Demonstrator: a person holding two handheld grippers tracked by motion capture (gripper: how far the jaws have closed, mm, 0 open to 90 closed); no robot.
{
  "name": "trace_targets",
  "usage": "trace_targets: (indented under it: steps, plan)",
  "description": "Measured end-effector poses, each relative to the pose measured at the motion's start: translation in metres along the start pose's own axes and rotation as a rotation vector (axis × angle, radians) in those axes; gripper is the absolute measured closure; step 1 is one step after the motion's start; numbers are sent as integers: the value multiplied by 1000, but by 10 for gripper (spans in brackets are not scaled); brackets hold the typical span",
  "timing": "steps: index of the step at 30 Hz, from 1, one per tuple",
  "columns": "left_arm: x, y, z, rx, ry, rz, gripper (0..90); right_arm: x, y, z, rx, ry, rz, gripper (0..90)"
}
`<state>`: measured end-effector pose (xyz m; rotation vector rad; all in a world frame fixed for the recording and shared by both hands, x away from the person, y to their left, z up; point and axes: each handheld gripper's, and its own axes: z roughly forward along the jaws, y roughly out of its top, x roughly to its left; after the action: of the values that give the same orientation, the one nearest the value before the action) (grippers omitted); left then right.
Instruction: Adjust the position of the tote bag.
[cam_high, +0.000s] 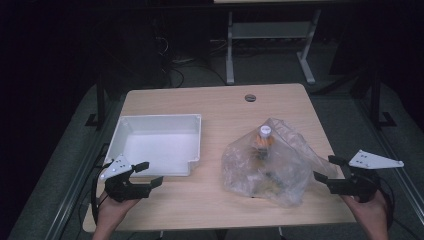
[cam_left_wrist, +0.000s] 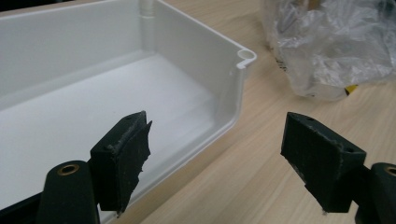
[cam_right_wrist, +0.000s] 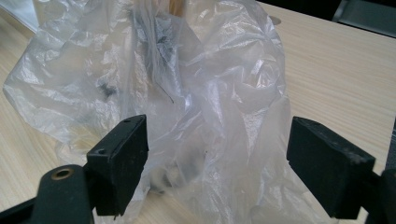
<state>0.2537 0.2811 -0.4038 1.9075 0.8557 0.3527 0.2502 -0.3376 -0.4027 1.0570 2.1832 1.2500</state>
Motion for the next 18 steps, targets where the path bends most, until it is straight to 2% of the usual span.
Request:
trace_targets:
  steps: [2, 7, 18]
  plan:
    - [-1, 1, -1, -5, -15, 17, 229, 0, 0, -1, -6, 4, 3, 198]
    - [-6, 2, -2, -26, -44, 12, 227, -1, 0, -1, -12, 8, 12, 194]
    - [-15, 5, 1, -18, -95, 86, 226, -1, -1, -1, -11, 3, 14, 186]
